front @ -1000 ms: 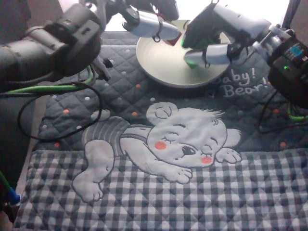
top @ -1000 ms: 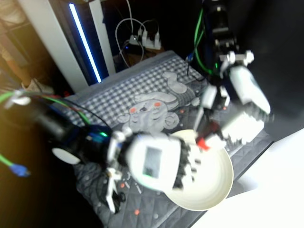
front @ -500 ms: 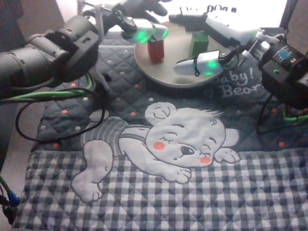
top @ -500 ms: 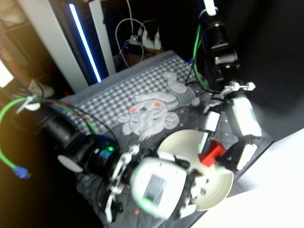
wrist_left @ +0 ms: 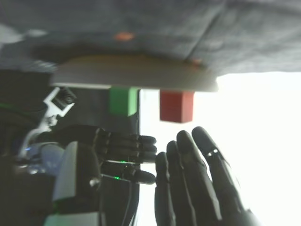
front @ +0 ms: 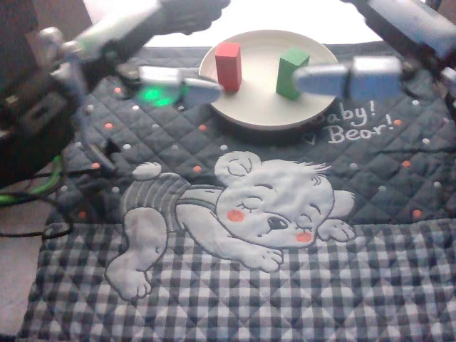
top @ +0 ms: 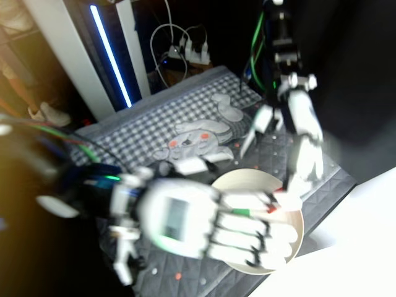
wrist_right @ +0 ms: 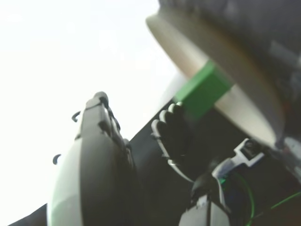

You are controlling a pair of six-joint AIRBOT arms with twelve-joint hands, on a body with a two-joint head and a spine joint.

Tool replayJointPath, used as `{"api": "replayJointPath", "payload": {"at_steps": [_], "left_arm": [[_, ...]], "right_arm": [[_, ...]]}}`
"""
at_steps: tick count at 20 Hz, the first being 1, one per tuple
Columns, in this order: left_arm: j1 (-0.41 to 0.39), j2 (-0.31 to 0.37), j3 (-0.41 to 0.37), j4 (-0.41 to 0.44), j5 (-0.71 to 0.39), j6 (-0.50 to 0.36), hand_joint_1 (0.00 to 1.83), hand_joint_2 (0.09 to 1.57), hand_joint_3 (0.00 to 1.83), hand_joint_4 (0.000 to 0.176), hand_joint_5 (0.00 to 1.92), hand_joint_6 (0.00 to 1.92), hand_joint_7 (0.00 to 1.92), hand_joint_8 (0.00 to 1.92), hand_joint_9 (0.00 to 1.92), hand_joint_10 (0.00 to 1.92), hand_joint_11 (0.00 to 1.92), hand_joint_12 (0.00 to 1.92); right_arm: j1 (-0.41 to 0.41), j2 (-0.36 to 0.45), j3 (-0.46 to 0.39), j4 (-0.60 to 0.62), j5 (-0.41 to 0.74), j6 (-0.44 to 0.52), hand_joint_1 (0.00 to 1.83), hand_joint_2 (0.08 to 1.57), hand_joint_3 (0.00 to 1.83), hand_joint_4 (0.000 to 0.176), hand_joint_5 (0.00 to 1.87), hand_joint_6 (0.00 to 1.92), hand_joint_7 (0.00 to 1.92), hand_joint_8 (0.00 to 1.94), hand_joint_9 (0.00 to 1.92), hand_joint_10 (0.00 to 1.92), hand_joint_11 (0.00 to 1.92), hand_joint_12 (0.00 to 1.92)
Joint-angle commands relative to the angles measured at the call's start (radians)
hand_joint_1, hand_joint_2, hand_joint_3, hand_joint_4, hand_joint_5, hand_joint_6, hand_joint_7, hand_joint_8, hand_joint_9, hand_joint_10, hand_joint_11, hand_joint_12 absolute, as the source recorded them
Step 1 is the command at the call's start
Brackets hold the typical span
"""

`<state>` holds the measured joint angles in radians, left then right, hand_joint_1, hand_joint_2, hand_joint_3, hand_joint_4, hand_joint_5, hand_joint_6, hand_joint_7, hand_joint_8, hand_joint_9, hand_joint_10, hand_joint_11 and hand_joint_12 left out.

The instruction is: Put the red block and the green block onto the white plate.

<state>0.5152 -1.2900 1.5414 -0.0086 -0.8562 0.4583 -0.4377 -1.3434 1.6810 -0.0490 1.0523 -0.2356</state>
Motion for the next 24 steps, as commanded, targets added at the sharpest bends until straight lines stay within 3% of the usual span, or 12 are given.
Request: {"api": "replayJointPath", "payload": {"at_steps": [1, 7, 8, 9, 14, 17, 18, 19, 20, 21, 22, 24], "left_arm": [[0.008, 0.02, -0.024, -0.021, -0.188, -0.006, 1.19, 0.96, 0.0, 0.0, 0.34, 0.0, 0.45, 0.0, 0.48, 0.0, 0.06, 1.03], [0.176, 0.204, -0.269, -0.07, -0.484, 0.051, 1.13, 0.97, 0.0, 0.0, 0.25, 0.0, 0.35, 0.0, 0.42, 0.0, 0.01, 1.09], [0.202, 0.224, -0.293, -0.081, -0.525, 0.059, 1.09, 0.99, 0.01, 0.0, 0.24, 0.0, 0.33, 0.0, 0.4, 0.0, 0.0, 0.93], [0.237, 0.249, -0.332, -0.097, -0.584, 0.078, 1.06, 0.99, 0.0, 0.0, 0.24, 0.0, 0.34, 0.0, 0.42, 0.0, 0.06, 0.84], [0.384, 0.337, -0.47, -0.144, -0.788, 0.152, 1.0, 1.09, 0.01, 0.0, 0.22, 0.0, 0.36, 0.0, 0.41, 0.0, 0.07, 0.9], [0.482, 0.37, -0.534, -0.192, -0.875, 0.166, 0.76, 1.2, 0.02, 0.0, 0.15, 0.0, 0.18, 0.0, 0.24, 0.0, 0.0, 0.69], [0.488, 0.371, -0.54, -0.193, -0.875, 0.169, 0.62, 1.2, 0.01, 0.0, 0.12, 0.0, 0.18, 0.0, 0.24, 0.0, 0.03, 0.62], [0.489, 0.37, -0.54, -0.194, -0.875, 0.164, 0.62, 1.2, 0.01, 0.0, 0.12, 0.0, 0.18, 0.0, 0.24, 0.0, 0.03, 0.62], [0.487, 0.373, -0.537, -0.194, -0.876, 0.146, 0.31, 1.27, 0.01, 0.0, 0.05, 0.0, 0.17, 0.0, 0.21, 0.0, 0.05, 0.54], [0.476, 0.375, -0.535, -0.187, -0.876, 0.144, 0.27, 1.29, 0.0, 0.0, 0.08, 0.0, 0.2, 0.0, 0.24, 0.0, 0.07, 0.5], [0.449, 0.378, -0.534, -0.16, -0.876, 0.159, 0.16, 1.32, 0.01, 0.0, 0.05, 0.0, 0.19, 0.0, 0.24, 0.0, 0.04, 0.48], [0.385, 0.387, -0.541, -0.099, -0.876, 0.215, 0.23, 1.29, 0.0, 0.0, 0.32, 0.06, 0.25, 0.0, 0.33, 0.0, 0.1, 0.67]], "right_arm": [[-0.017, 0.038, -0.026, 0.034, 0.184, 0.007, 0.59, 0.84, 0.0, 0.176, 0.0, 0.0, 0.01, 0.0, 0.0, 0.0, 0.03, 0.01], [-0.217, 0.21, -0.241, 0.093, 0.412, -0.032, 0.71, 0.83, 0.0, 0.138, 0.0, 0.0, 0.04, 0.01, 0.0, 0.0, 0.0, 0.0], [-0.247, 0.223, -0.264, 0.109, 0.445, -0.032, 0.73, 0.83, 0.0, 0.139, 0.0, 0.0, 0.04, 0.01, 0.0, 0.0, 0.01, 0.0], [-0.297, 0.242, -0.293, 0.134, 0.489, -0.032, 0.72, 0.83, 0.0, 0.169, 0.0, 0.0, 0.11, 0.01, 0.0, 0.0, 0.0, 0.0], [-0.515, 0.303, -0.42, 0.246, 0.689, -0.033, 0.7, 0.87, 0.01, 0.176, 0.0, 0.0, 0.13, 0.02, 0.04, 0.02, 0.0, 0.0], [-0.558, 0.3, -0.458, 0.251, 0.71, -0.033, 0.82, 0.79, 0.0, 0.176, 0.02, 0.01, 0.07, 0.0, 0.02, 0.0, 0.0, 0.0], [-0.564, 0.299, -0.465, 0.247, 0.71, -0.033, 0.83, 0.86, 0.0, 0.112, 0.14, 0.01, 0.19, 0.01, 0.09, 0.01, 0.0, 0.0], [-0.568, 0.303, -0.475, 0.238, 0.71, -0.033, 0.83, 0.86, 0.0, 0.112, 0.14, 0.01, 0.19, 0.01, 0.09, 0.01, 0.0, 0.0], [-0.568, 0.317, -0.491, 0.216, 0.711, -0.035, 0.64, 1.01, 0.02, 0.034, 0.0, 0.0, 0.15, 0.0, 0.14, 0.01, 0.09, 0.04], [-0.568, 0.33, -0.502, 0.2, 0.711, -0.051, 0.42, 1.11, 0.01, 0.042, 0.01, 0.0, 0.15, 0.0, 0.13, 0.0, 0.08, 0.03], [-0.568, 0.358, -0.524, 0.182, 0.712, -0.098, 0.49, 1.13, 0.01, 0.072, 0.0, 0.0, 0.08, 0.0, 0.13, 0.0, 0.1, 0.03], [-0.568, 0.424, -0.568, 0.135, 0.712, -0.189, 0.55, 1.02, 0.0, 0.165, 0.01, 0.0, 0.01, 0.0, 0.12, 0.0, 0.13, 0.04]]}}
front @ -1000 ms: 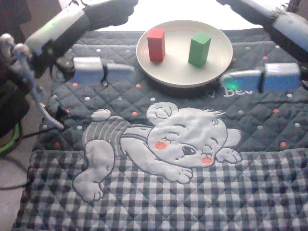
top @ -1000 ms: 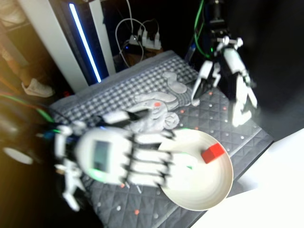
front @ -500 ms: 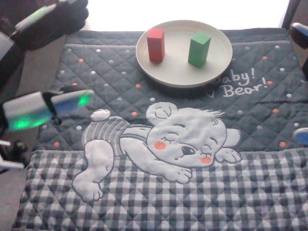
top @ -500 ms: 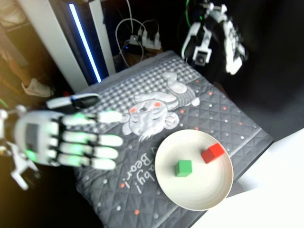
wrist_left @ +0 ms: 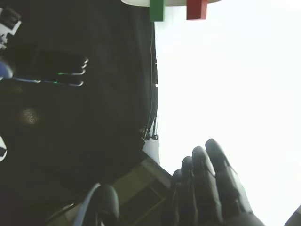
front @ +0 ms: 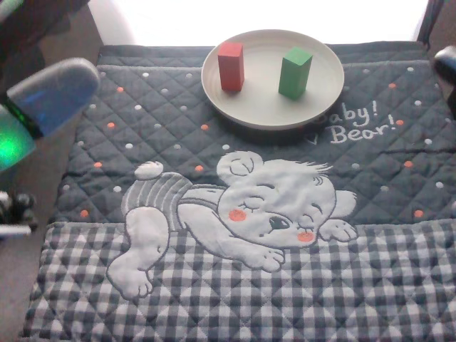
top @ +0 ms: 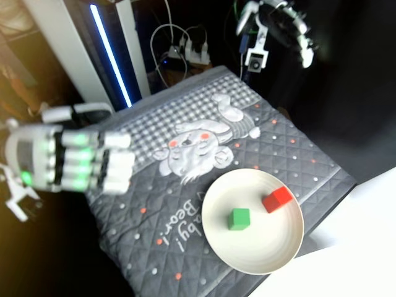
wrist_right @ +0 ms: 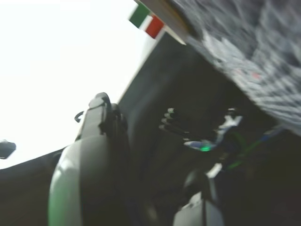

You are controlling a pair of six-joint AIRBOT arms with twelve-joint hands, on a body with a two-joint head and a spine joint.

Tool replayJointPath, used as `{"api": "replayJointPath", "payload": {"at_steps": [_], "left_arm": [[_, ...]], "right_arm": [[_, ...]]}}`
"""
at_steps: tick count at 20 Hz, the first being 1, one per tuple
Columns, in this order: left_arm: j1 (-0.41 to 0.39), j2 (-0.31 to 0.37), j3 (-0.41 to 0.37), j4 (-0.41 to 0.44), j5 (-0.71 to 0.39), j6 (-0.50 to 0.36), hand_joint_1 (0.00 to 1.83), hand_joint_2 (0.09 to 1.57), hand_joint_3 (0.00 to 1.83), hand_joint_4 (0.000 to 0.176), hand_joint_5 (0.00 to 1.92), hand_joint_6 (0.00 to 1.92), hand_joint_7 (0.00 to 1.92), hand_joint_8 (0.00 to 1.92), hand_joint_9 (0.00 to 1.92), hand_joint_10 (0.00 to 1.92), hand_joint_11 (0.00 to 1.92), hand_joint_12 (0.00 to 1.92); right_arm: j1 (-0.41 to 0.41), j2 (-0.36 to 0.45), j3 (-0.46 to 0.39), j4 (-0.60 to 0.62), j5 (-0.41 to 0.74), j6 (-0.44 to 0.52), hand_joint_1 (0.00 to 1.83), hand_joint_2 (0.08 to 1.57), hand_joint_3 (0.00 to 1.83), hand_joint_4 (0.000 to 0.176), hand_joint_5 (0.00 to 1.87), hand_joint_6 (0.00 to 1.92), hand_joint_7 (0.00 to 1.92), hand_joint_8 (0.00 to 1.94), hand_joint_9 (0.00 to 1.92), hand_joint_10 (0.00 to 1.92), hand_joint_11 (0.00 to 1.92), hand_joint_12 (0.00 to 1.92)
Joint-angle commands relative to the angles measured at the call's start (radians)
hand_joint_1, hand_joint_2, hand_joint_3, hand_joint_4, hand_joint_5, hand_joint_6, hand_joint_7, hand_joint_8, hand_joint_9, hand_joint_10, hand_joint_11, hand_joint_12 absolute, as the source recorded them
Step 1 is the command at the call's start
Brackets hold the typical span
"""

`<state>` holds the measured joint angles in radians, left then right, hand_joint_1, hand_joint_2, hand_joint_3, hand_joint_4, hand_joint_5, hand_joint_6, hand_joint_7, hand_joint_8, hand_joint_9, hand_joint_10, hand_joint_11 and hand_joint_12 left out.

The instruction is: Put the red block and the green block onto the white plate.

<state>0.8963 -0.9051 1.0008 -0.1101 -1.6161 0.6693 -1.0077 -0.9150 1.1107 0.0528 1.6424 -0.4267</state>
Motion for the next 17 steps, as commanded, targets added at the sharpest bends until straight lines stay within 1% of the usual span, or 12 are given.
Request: {"api": "replayJointPath", "payload": {"at_steps": [1, 2, 3, 4, 5, 6, 7, 9, 11, 15, 16, 17], "left_arm": [[-0.015, 0.004, -0.004, 0.015, -0.116, 0.034, 0.44, 1.21, 0.0, 0.094, 0.26, 0.02, 0.2, 0.0, 0.31, 0.0, 0.12, 0.72], [-0.018, 0.004, -0.004, 0.01, -0.116, 0.044, 0.55, 1.2, 0.0, 0.105, 0.33, 0.02, 0.23, 0.0, 0.28, 0.0, 0.07, 0.79], [-0.027, 0.008, -0.005, -0.001, -0.116, 0.046, 0.62, 1.23, 0.0, 0.087, 0.43, 0.03, 0.26, 0.0, 0.2, 0.0, 0.01, 0.77], [-0.036, 0.016, -0.012, -0.011, -0.117, 0.046, 0.61, 1.27, 0.01, 0.044, 0.45, 0.02, 0.31, 0.01, 0.26, 0.01, 0.0, 0.77], [-0.039, 0.028, -0.026, -0.015, -0.117, 0.046, 0.55, 1.33, 0.01, 0.0, 0.49, 0.02, 0.36, 0.01, 0.33, 0.02, 0.0, 0.75], [-0.039, 0.037, -0.036, -0.018, -0.117, 0.046, 0.5, 1.38, 0.02, 0.0, 0.52, 0.04, 0.39, 0.01, 0.36, 0.02, 0.0, 0.74], [-0.039, 0.044, -0.046, -0.026, -0.117, 0.045, 0.6, 1.43, 0.01, 0.129, 0.43, 1.45, 0.44, 0.0, 0.4, 0.01, 0.0, 0.74], [-0.036, 0.073, -0.069, -0.045, -0.117, 0.044, 0.97, 1.34, 0.0, 0.0, 0.59, 1.54, 0.73, 0.1, 0.62, 0.08, 0.03, 1.17], [-0.027, 0.107, -0.096, -0.068, -0.117, 0.044, 1.0, 1.33, 0.0, 0.0, 0.6, 1.54, 0.79, 0.47, 0.7, 0.61, 0.17, 1.19], [-0.015, 0.121, -0.123, -0.091, -0.117, 0.044, 0.9, 1.36, 0.0, 0.0, 0.56, 1.6, 0.87, 0.47, 0.68, 0.8, 0.15, 1.2], [-0.015, 0.119, -0.125, -0.092, -0.117, 0.044, 0.82, 1.39, 0.0, 0.019, 0.51, 1.67, 0.72, 0.74, 0.56, 0.99, 0.03, 1.27], [-0.014, 0.117, -0.127, -0.093, -0.117, 0.044, 0.72, 1.44, 0.0, 0.049, 0.43, 1.79, 0.48, 1.0, 0.35, 1.24, 0.01, 1.46]], "right_arm": [[0.002, 0.016, -0.003, 0.0, 0.122, -0.006, 0.56, 1.01, 0.0, 0.174, 0.05, 0.02, 0.0, 0.0, 0.09, 0.0, 0.17, 0.06], [0.002, 0.021, -0.004, -0.006, 0.122, -0.006, 0.62, 1.04, 0.0, 0.176, 0.13, 0.01, 0.02, 0.0, 0.08, 0.0, 0.14, 0.07], [0.003, 0.037, -0.014, -0.016, 0.122, -0.005, 0.6, 1.0, 0.0, 0.176, 0.03, 0.0, 0.0, 0.0, 0.09, 0.03, 0.03, 0.49], [0.006, 0.067, -0.03, -0.031, 0.122, -0.005, 0.74, 0.98, 0.0, 0.15, 0.0, 0.0, 0.13, 0.04, 0.21, 0.1, 0.01, 1.27], [0.011, 0.086, -0.04, -0.032, 0.122, -0.005, 0.94, 1.01, 0.0, 0.042, 0.38, 0.25, 0.53, 0.37, 0.43, 0.85, 0.28, 1.77], [0.015, 0.092, -0.042, -0.031, 0.123, 0.012, 1.01, 1.05, 0.0, 0.026, 0.36, 0.49, 0.38, 0.44, 0.26, 1.05, 0.13, 1.81], [0.018, 0.093, -0.041, -0.029, 0.123, 0.038, 1.01, 1.13, 0.01, 0.01, 0.35, 0.53, 0.37, 0.31, 0.26, 0.65, 0.03, 1.34], [0.026, 0.092, -0.051, -0.013, 0.123, 0.046, 0.79, 1.28, 0.0, 0.0, 0.5, 0.43, 0.61, 0.08, 0.58, 0.18, 0.13, 0.99], [0.029, 0.093, -0.066, 0.003, 0.123, 0.048, 1.07, 1.11, 0.0, 0.0, 0.39, 0.23, 0.62, 0.01, 0.74, 0.12, 0.34, 1.0], [0.03, 0.093, -0.077, 0.024, 0.123, 0.099, 0.79, 1.1, 0.0, 0.0, 0.54, 0.03, 0.75, 0.01, 0.87, 0.05, 0.46, 1.09], [0.03, 0.092, -0.077, 0.028, 0.123, 0.102, 0.8, 1.07, 0.0, 0.0, 0.52, 0.01, 0.76, 0.01, 0.86, 0.04, 0.43, 1.21], [0.03, 0.09, -0.077, 0.032, 0.123, 0.102, 0.49, 1.22, 0.01, 0.0, 0.46, 0.0, 0.64, 0.0, 0.71, 0.01, 0.21, 1.31]]}}
